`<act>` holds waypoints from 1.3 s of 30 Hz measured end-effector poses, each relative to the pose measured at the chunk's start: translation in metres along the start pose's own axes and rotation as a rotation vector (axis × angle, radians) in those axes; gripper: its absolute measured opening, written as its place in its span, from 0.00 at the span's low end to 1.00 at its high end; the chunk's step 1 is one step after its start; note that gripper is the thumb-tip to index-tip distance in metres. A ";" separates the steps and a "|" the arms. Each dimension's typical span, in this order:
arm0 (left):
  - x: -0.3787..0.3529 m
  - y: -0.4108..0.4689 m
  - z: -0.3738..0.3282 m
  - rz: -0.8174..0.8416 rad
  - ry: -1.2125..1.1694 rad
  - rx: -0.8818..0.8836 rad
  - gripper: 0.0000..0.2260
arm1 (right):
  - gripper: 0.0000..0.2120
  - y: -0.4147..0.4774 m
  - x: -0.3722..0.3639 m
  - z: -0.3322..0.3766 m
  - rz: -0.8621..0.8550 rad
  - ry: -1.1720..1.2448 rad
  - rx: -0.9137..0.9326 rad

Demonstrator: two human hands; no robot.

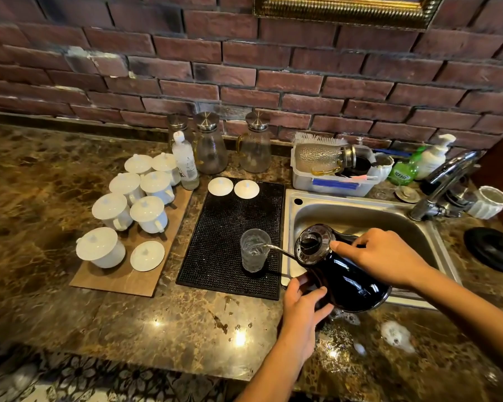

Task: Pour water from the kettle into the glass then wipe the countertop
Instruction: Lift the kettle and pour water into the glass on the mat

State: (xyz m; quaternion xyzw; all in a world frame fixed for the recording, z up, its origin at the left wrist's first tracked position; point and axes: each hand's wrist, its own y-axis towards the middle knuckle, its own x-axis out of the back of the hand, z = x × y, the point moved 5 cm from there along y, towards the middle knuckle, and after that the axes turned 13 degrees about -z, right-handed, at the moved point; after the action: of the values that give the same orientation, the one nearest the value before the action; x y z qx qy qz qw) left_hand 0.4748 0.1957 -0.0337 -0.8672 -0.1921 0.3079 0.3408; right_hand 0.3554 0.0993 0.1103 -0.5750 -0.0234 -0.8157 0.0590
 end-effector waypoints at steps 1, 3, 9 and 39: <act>0.000 0.000 0.001 -0.002 -0.005 0.001 0.17 | 0.32 -0.001 0.000 0.001 0.002 0.001 0.001; 0.000 -0.001 0.002 -0.007 -0.018 0.003 0.17 | 0.33 -0.002 0.000 0.000 0.000 -0.004 0.007; 0.000 -0.004 0.007 -0.011 -0.036 0.007 0.21 | 0.33 -0.005 0.000 0.001 -0.002 -0.008 0.014; -0.013 -0.023 -0.002 0.019 -0.123 0.031 0.17 | 0.33 -0.013 0.023 0.020 -0.010 -0.078 0.080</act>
State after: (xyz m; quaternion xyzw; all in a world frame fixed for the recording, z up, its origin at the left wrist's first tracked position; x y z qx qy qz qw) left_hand 0.4634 0.2034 -0.0113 -0.8431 -0.1996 0.3667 0.3389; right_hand 0.3649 0.1128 0.1394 -0.6035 -0.0614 -0.7913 0.0770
